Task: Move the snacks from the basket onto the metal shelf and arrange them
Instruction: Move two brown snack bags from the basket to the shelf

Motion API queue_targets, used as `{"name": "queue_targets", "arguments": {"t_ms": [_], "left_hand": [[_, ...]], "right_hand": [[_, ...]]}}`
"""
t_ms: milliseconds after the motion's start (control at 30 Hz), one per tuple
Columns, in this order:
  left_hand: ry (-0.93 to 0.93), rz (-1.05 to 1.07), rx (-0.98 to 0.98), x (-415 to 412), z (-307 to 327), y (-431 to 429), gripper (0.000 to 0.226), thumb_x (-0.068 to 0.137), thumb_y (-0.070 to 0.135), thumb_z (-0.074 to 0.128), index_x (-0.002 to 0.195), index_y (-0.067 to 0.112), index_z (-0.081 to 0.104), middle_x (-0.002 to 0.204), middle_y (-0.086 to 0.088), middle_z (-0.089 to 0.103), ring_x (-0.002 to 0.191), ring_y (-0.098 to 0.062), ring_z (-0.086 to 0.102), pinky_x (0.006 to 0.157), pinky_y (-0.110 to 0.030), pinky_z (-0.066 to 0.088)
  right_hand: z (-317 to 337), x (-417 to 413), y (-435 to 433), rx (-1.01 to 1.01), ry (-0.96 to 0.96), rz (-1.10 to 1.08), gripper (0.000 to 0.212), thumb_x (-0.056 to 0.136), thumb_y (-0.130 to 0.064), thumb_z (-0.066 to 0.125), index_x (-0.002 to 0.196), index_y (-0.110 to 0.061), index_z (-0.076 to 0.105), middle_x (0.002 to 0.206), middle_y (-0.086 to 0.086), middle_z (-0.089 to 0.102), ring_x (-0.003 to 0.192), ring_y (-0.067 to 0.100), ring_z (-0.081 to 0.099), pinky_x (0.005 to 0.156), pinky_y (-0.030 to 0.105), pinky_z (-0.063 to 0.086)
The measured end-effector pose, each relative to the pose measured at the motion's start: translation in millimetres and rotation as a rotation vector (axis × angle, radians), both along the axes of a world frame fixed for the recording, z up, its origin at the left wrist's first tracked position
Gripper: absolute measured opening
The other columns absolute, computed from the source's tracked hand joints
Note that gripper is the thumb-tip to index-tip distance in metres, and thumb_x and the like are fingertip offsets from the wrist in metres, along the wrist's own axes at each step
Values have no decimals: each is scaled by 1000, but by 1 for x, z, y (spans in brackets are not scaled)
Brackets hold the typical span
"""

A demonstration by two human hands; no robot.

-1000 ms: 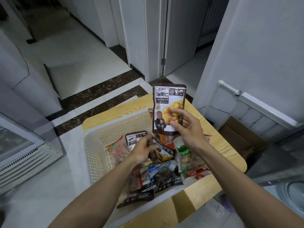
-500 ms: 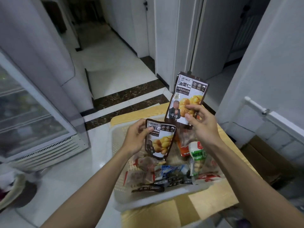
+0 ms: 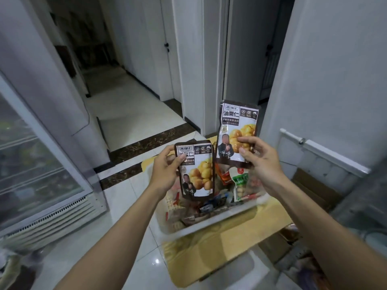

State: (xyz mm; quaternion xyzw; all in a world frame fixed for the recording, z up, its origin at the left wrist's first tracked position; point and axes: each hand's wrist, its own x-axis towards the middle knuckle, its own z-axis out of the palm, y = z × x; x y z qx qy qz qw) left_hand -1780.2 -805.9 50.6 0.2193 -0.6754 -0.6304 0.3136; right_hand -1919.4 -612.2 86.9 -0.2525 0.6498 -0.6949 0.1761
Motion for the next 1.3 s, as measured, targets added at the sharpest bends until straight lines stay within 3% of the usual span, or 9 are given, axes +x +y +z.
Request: {"name": "queue_targets", "arguments": {"t_ms": [200, 333, 467, 600, 667, 767, 900, 1000, 1300], "left_hand": [[48, -70, 42, 29, 18, 45, 25, 93, 8, 61, 115, 20, 58, 101, -11, 74, 89, -25, 73, 75, -37, 60], [53, -178, 28, 28, 36, 89, 37, 92, 9, 63, 127, 19, 55, 102, -14, 73, 90, -28, 72, 71, -39, 60], [72, -274, -4, 15, 58, 143, 35, 94, 9, 61, 126, 21, 56, 98, -9, 75, 87, -22, 73, 68, -36, 61], [96, -376, -70, -6, 79, 204, 35, 93, 10, 60, 124, 25, 57, 95, -4, 75, 85, -17, 73, 72, -37, 61], [108, -427, -82, -17, 90, 238, 37, 93, 11, 60, 127, 24, 56, 94, -4, 76, 86, -17, 73, 73, -35, 61], [135, -517, -84, -37, 106, 291, 36, 93, 11, 61, 126, 24, 56, 93, -4, 76, 88, -21, 73, 77, -40, 60], [178, -586, -43, -65, 127, 368, 34, 93, 10, 60, 124, 23, 57, 89, -6, 76, 81, -22, 74, 63, -34, 61], [200, -641, -61, -87, 140, 425, 34, 92, 10, 61, 122, 25, 58, 90, -6, 76, 83, -23, 74, 63, -32, 60], [306, -759, -97, -157, 189, 560, 37, 92, 6, 62, 127, 18, 56, 87, -4, 76, 83, -18, 73, 63, -25, 57]], "right_hand": [[5, 46, 80, 14, 8, -120, 26, 93, -3, 60, 96, -26, 71, 112, -1, 68, 98, 15, 67, 70, 27, 58], [15, 68, 136, 12, 32, -218, 27, 91, 2, 61, 93, -23, 72, 105, -1, 71, 88, 12, 69, 65, 19, 56], [30, 78, 192, -10, 81, -298, 23, 90, 5, 60, 98, -14, 69, 109, 4, 69, 84, 2, 69, 65, 14, 53], [39, 77, 254, -26, 127, -392, 28, 90, -2, 64, 96, -28, 72, 113, -1, 71, 107, 19, 66, 92, 36, 54], [45, 75, 289, -45, 131, -437, 33, 90, -3, 64, 94, -34, 73, 112, -2, 71, 107, 22, 66, 91, 41, 55], [58, 72, 347, -74, 161, -495, 32, 90, -2, 64, 97, -32, 72, 112, 0, 71, 103, 21, 68, 79, 32, 57], [76, 63, 430, -88, 187, -562, 31, 90, -2, 64, 97, -30, 71, 111, 2, 72, 100, 19, 69, 79, 33, 57], [90, 57, 488, -83, 219, -621, 29, 90, -1, 63, 100, -27, 71, 108, -1, 73, 97, 11, 70, 72, 19, 54], [130, 27, 616, -77, 288, -801, 27, 90, -2, 64, 101, -26, 71, 103, -7, 75, 97, 5, 68, 80, 16, 49]]}}
